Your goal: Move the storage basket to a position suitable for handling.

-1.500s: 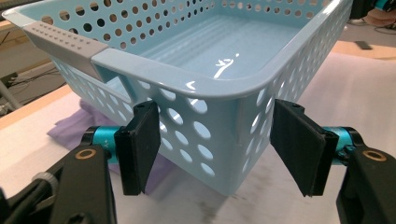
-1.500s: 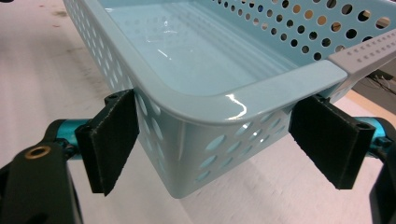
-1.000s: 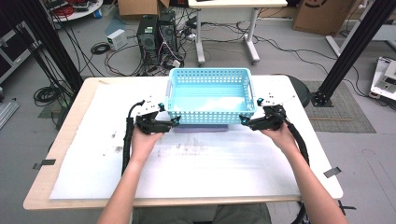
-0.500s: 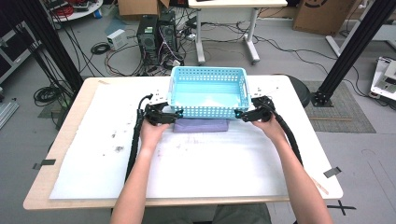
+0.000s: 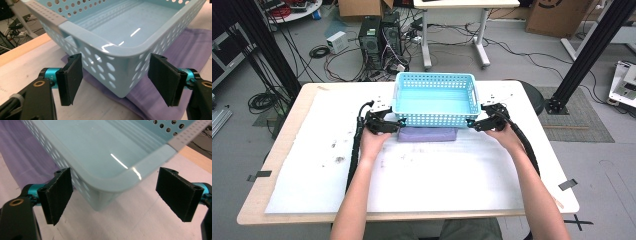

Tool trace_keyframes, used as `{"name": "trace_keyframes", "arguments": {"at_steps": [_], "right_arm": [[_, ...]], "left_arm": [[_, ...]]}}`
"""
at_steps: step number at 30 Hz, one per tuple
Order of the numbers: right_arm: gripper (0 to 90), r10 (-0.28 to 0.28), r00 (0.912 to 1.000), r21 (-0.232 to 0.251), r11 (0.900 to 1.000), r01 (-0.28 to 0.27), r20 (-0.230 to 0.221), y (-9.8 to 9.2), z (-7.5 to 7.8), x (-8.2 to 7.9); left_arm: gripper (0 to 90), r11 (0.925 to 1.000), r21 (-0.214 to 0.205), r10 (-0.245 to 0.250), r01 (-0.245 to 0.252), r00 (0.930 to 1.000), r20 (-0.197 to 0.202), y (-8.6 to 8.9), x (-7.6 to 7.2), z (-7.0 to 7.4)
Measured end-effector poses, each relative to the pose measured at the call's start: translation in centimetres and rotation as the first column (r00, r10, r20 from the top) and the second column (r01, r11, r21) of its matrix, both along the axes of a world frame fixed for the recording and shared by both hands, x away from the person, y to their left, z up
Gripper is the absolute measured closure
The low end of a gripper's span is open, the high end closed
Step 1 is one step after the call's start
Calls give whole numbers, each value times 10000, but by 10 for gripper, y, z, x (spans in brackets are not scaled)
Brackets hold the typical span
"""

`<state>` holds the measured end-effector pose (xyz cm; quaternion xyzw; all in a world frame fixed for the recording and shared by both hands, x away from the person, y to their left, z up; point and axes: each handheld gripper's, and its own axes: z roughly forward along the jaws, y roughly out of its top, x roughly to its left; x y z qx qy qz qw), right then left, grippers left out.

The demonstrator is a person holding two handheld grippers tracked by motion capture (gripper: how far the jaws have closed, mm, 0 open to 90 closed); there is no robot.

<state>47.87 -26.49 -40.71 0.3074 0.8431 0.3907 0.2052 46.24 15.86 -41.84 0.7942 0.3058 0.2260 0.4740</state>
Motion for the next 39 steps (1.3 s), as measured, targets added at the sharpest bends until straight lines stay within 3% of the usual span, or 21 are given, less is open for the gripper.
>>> {"name": "trace_keyframes", "arguments": {"at_steps": [4, 7, 10, 14, 15, 18, 23, 29, 34, 39], "right_arm": [[144, -229, 9997, 168, 9996, 230, -27, -9, 0, -5], [144, -304, 9994, 397, 9988, 296, 189, -18, 2, -13], [144, -329, 9974, 555, 9980, 293, 639, -27, 3, -27], [144, -636, 9947, 925, 9941, 560, 813, -37, 2, -46], [144, -820, 9930, 1034, 9920, 730, 853, -40, 2, -51], [147, -1553, 9872, 1560, 9767, 1477, 372, -46, 0, -65], [151, -1903, 9814, 2436, 9533, 1787, 249, -54, -3, -89], [153, -2434, 9685, 2468, 9429, 2234, 531, -53, -12, -105], [153, -2466, 9670, 2231, 9480, 2271, 636, -49, -17, -107], [153, -2486, 9663, 2196, 9483, 2290, 662, -48, -18, -107]], "left_arm": [[251, 9999, 86, 102, -100, 9997, -223, 4, -5, 3], [250, 9997, -143, 209, -206, 9996, 192, 6, -15, 5], [250, 9987, -383, 340, -329, 9990, 289, 10, -26, 5], [250, 9960, -700, 592, -559, 9971, 471, 15, -43, 5], [250, 9951, -814, 596, -555, 9970, 487, 17, -47, 5], [250, 9937, -835, 794, -742, 9950, 607, 20, -58, 5], [250, 9906, -1315, 430, -365, 9980, 470, 22, -74, 4], [248, 9765, -2154, -18, 41, 9999, 108, 20, -90, -2], [247, 9795, -2013, -21, 49, 9999, 140, 17, -95, -8], [247, 9813, -1899, 222, -297, 9989, -415, 18, -90, -14]]}}
